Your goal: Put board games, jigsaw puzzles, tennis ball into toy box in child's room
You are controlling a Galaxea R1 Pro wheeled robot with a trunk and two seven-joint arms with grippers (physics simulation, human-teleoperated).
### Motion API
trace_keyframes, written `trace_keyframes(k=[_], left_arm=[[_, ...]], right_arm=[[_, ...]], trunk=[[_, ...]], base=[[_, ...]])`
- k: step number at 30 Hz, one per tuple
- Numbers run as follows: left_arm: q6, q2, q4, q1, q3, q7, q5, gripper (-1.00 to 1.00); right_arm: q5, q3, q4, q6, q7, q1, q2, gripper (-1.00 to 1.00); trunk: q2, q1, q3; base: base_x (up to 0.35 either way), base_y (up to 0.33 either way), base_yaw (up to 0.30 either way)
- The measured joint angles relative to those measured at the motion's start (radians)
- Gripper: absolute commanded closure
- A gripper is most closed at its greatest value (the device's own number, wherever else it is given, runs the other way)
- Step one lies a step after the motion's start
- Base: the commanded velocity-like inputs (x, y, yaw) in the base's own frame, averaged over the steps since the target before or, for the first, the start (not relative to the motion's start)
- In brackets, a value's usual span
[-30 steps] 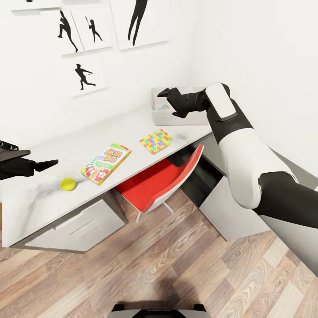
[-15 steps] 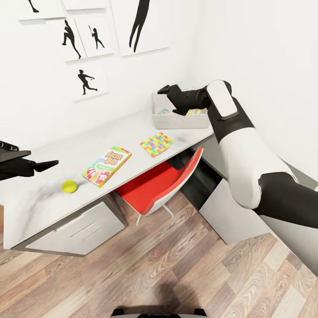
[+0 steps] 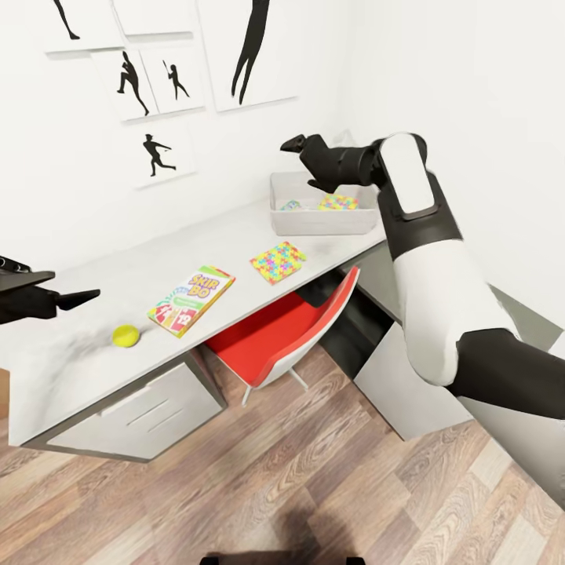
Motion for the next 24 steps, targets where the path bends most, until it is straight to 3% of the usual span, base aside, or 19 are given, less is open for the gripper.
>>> trace_keyframes(k=[14, 24], left_arm=[[-0.002, 0.005, 0.064, 0.004, 0.000, 0.000, -0.015, -1.00], [-0.021, 0.009, 0.070, 0.005, -0.001, 0.000, -0.016, -1.00]], right_arm=[[0.005, -0.005, -0.284, 0.119, 0.000, 0.207, 0.000, -1.00], [0.005, -0.007, -0.356, 0.157, 0.000, 0.269, 0.000, -1.00]], trunk=[[0.000, 0.000, 0.023], [0.000, 0.000, 0.040]], base=[[0.000, 0.000, 0.000], [0.000, 0.000, 0.000]])
